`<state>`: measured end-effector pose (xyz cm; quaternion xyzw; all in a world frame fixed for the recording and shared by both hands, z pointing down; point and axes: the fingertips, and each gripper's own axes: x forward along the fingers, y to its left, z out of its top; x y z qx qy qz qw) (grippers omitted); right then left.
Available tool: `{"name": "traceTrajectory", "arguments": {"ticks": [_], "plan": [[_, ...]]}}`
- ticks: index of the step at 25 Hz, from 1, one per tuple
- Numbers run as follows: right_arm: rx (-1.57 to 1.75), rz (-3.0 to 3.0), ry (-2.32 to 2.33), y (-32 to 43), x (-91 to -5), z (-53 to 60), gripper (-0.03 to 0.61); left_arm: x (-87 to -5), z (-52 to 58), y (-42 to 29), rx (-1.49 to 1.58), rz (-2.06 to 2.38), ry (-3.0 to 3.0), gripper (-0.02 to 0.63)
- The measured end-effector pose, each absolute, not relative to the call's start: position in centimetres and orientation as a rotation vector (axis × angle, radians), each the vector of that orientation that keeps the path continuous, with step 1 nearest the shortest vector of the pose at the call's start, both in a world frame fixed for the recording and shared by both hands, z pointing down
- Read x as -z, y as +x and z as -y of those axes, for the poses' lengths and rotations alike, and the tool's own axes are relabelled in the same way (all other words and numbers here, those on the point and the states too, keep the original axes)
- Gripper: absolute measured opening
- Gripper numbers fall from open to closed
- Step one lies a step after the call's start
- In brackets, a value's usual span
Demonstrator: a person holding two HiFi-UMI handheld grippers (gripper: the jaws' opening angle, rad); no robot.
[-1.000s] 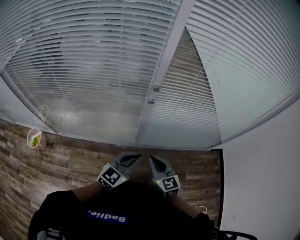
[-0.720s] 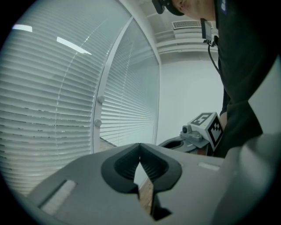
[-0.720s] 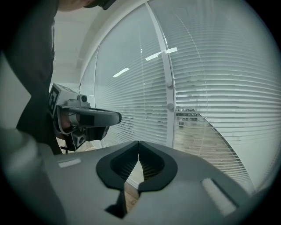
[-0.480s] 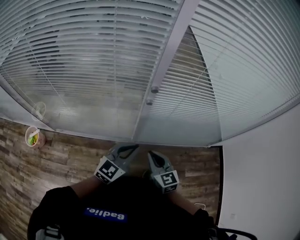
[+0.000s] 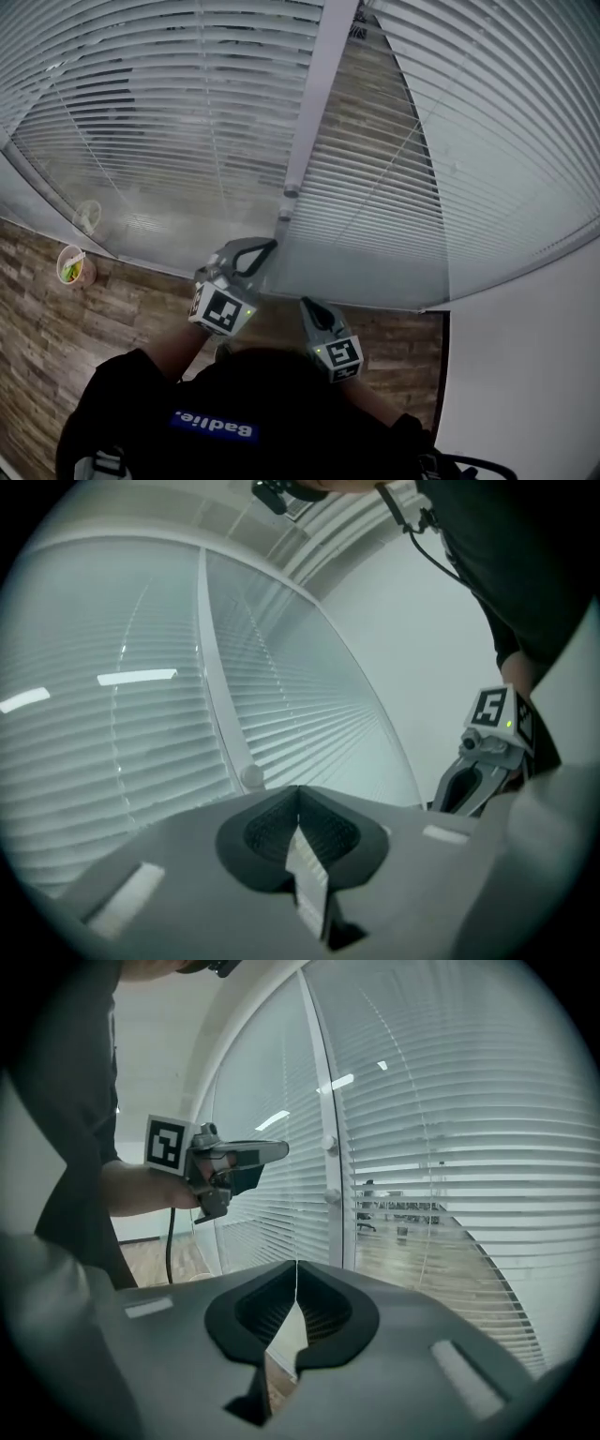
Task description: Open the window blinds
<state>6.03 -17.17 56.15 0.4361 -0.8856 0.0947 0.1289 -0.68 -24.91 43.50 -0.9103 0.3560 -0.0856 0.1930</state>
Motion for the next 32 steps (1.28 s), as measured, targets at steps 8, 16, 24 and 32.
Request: {"name": "traceTrajectory", "arguments": {"ticks": [8,16,24,32], "plan": [[-0.269,2.555,1.268,7.5,-56.0,18.2,0.02,-41.2,29.7,0.8,0.378,-0.98,-2.201,0.042],[-0.308,2.476,1.337,9.2,-56.8,17.5,0.026,-41.4,32.4,1.7,0.476,-0.895,-1.97,0.178],[-0.329,2.416,1.358,9.5,-57.7,16.5,0.031,-42.2,33.6,2.2,0.586,-0.77,-1.727,0.173],[-0.336,2.38,1.384,9.9,-58.1,16.3,0.018,-42.2,33.8,2.3,0.565,-0.773,-1.693,0.115]]}}
